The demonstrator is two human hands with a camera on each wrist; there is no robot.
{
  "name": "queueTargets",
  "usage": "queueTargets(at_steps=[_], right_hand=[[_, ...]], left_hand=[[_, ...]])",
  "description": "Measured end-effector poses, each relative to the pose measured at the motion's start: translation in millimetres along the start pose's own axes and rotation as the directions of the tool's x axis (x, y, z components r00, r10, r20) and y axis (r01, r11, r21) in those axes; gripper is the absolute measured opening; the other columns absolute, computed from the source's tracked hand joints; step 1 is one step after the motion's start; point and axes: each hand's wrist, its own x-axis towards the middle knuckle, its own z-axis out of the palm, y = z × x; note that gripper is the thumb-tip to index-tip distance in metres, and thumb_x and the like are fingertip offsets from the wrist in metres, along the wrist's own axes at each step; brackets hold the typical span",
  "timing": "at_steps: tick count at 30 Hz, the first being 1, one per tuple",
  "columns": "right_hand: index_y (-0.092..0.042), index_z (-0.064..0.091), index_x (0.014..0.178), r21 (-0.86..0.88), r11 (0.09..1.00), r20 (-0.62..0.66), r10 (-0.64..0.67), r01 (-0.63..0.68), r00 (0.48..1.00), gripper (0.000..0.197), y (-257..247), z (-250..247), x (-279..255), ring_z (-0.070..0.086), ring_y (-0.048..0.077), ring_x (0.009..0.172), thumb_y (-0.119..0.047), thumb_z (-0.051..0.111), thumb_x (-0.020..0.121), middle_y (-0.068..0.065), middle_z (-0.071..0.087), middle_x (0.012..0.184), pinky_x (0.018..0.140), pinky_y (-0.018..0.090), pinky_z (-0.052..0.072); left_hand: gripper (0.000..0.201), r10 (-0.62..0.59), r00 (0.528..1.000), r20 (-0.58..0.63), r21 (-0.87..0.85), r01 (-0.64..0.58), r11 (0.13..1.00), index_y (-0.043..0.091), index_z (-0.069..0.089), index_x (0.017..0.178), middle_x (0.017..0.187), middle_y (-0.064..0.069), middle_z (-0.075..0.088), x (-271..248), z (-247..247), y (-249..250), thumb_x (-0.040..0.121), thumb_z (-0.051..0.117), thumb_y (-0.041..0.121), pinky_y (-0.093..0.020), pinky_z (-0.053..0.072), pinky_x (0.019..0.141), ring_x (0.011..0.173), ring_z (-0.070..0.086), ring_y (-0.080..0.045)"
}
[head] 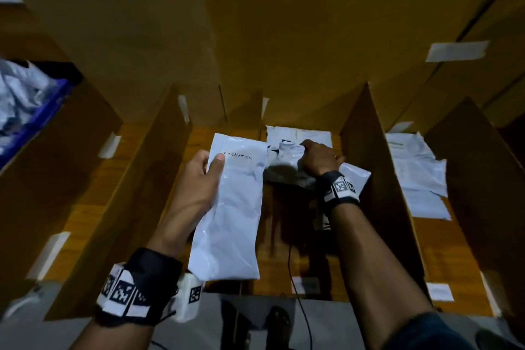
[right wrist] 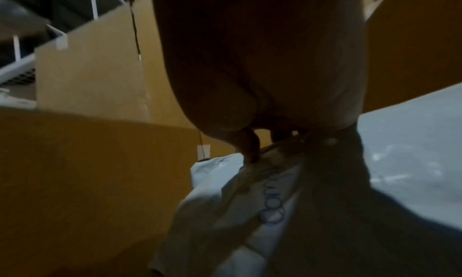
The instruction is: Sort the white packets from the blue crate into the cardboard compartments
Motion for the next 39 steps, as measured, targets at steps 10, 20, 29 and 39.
queueTargets(at_steps=[10,20,29,39], right_hand=[[-0.021,0.061,0.14,-0.145,0.973,-0.198,-0.207,0.18,0.958,0.042,12,49,32,0.049,0.045,0.127,-0.016,0.062,0.098,0.02,0.057,0.136,0.111,0.064,0.03],[-0.057,-0.009,0.16,-0.093,0.952,0.018,-0.292,0.293,0.956,0.085,32,126,-4,-0.026,0.038,0.158,-0.063,0.05,0.099,-0.006,-0.021,0.174,0.111,0.078,-0.019],[-0.068,-0.006,0.154,-0.155,0.926,0.184,-0.316,0.345,0.931,0.085,14,108,23,-0.022,0.046,0.156,-0.086,0.045,0.088,-0.023,-0.012,0.171,0.103,0.09,-0.013],[-0.065,-0.005,0.157,-0.238,0.931,0.066,-0.268,0.276,0.961,0.093,14,112,5,-0.015,0.051,0.157,-0.099,0.035,0.08,-0.016,-0.017,0.174,0.104,0.092,-0.001]], left_hand=[[0.027,-0.007,1.0,-0.005,0.035,0.007,0.999,0.021,0.064,0.103,0.085,0.003,0.068,-1,11,-10,0.109,0.053,0.044,-0.035,0.05,0.065,0.072,0.064,-0.012],[0.034,-0.012,1.0,-0.017,0.023,0.012,1.0,0.013,0.061,0.102,0.072,0.008,0.059,-3,13,-15,0.109,0.054,0.045,-0.032,0.043,0.053,0.055,0.053,-0.004],[0.027,-0.018,1.0,0.002,-0.019,0.019,1.0,0.016,0.062,0.107,0.085,0.006,0.071,-12,10,-16,0.109,0.053,0.041,-0.021,0.049,0.05,0.068,0.068,-0.007],[0.025,-0.035,0.999,-0.011,-0.051,0.034,0.998,0.016,0.062,0.112,0.093,0.007,0.073,-28,3,-18,0.11,0.053,0.039,-0.015,0.051,0.052,0.071,0.072,0.004]])
